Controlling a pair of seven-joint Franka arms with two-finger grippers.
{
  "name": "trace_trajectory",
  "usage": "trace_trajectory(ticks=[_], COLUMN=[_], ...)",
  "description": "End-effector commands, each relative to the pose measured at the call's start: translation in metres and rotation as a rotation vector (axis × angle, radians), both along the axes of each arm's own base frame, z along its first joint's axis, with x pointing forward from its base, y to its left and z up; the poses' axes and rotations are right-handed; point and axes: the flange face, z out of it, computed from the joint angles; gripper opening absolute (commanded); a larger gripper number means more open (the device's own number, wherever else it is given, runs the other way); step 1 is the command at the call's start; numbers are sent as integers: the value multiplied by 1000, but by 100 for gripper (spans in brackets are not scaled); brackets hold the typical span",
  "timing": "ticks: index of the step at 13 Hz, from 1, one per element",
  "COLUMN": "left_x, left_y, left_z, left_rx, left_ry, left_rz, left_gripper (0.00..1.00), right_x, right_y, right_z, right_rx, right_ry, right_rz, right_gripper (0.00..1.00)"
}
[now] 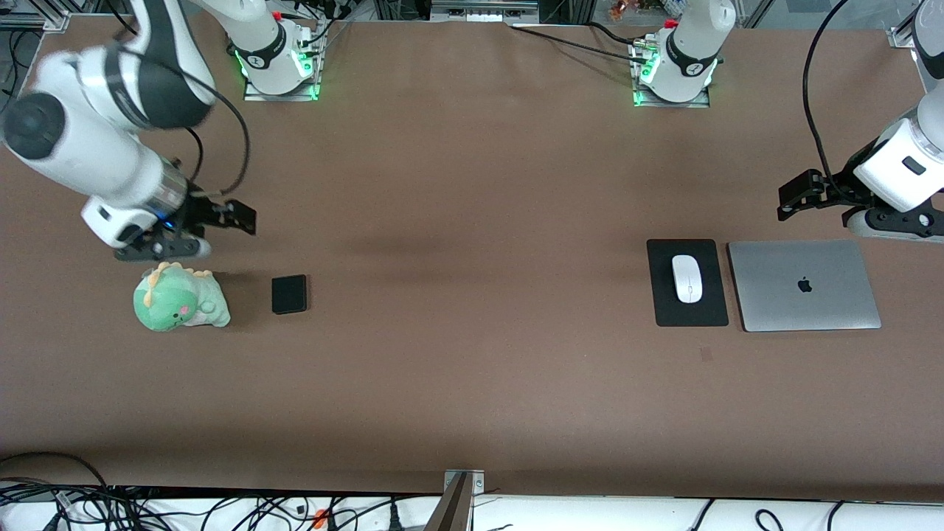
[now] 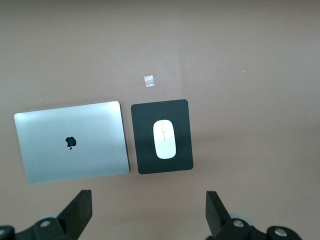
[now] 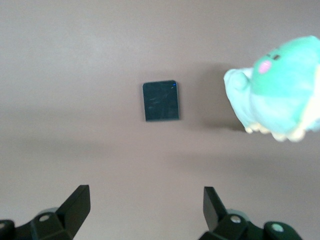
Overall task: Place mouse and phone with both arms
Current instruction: 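Open the right gripper and raise it away from the phone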
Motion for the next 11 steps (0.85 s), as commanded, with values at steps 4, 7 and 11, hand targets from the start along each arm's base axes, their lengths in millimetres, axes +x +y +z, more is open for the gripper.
trace_trajectory(ticks=[4, 7, 11], left_x=[3, 2, 4], left_y=[-3, -11, -11], left_z=[6, 6, 5], left_rx=[23, 22, 21], left_ry=[4, 2, 1], left_rz=[-1, -14, -14], left_gripper=[100, 100, 100], right_x=[-16, -14, -9], right_y=[-23, -27, -30], right_z=[81, 93, 101], right_rx=[-22, -39, -42], right_ry=[24, 28, 23], right_rz=[-4, 0, -6], right_gripper=[100, 100, 100])
